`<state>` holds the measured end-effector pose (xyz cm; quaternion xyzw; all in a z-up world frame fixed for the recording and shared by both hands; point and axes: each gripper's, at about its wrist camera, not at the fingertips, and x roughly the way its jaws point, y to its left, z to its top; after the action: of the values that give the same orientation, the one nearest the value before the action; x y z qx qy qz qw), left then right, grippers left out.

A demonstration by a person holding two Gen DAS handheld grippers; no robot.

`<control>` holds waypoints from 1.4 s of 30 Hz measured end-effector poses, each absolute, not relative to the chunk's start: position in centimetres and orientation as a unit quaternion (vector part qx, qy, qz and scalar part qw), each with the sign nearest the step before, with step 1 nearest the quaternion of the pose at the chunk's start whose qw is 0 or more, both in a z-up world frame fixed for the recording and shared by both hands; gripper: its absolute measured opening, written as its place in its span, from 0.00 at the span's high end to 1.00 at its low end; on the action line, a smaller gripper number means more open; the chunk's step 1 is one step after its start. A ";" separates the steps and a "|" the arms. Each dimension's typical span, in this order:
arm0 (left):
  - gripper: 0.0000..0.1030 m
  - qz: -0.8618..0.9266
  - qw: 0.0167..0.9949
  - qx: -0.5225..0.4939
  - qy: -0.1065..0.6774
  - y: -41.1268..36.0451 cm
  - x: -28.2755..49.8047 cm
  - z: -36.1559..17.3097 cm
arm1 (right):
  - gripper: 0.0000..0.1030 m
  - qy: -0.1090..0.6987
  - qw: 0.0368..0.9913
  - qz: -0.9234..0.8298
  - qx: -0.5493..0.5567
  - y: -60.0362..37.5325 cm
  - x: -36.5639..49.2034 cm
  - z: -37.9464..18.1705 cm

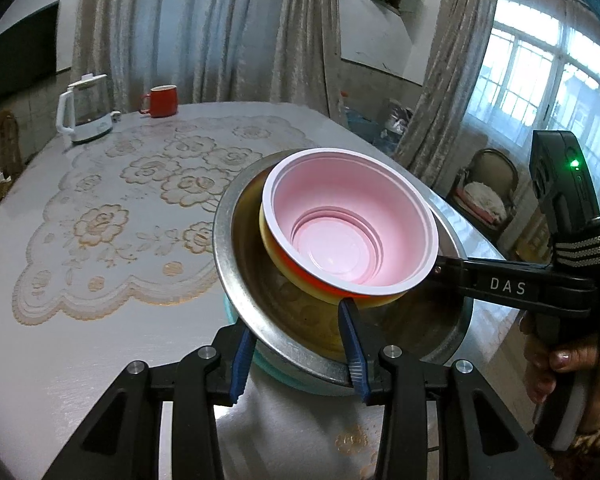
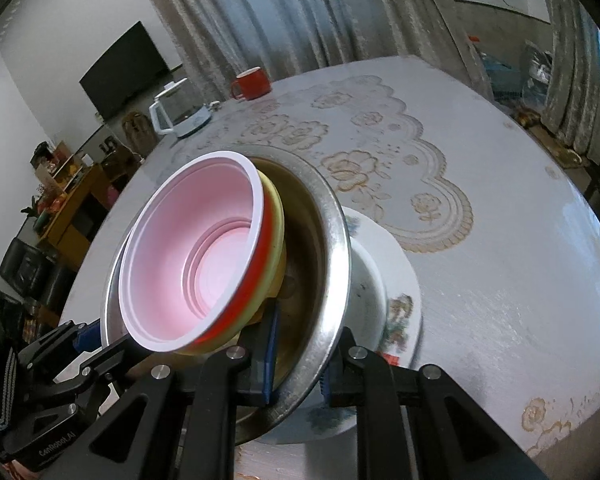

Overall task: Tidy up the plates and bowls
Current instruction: 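Lift the steel basin with both tools and carry it over the plate stack, then lower the steel basin with both tools onto the floral plates on the teal tray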

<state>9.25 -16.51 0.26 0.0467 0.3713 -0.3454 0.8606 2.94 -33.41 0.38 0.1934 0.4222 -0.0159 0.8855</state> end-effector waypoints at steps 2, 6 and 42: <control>0.60 -0.348 0.858 0.049 0.375 -17.0 9.5 -0.1 | 0.84 0.425 0.883 -0.021 0.197 -33.8 2.9 0.0; 0.60 -0.349 0.853 0.060 0.384 -17.7 10.2 -0.7 | 0.83 0.429 0.879 -0.037 0.205 -34.4 2.9 -0.5; 0.60 -0.324 0.854 0.072 0.401 -18.4 10.9 -2.3 | 0.79 0.441 0.872 -0.042 0.207 -34.9 2.0 -1.9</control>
<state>10.94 -18.38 -2.26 0.0724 0.4010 -0.3241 0.8538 1.96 -34.88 -1.95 0.2073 0.4413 -0.0420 0.8720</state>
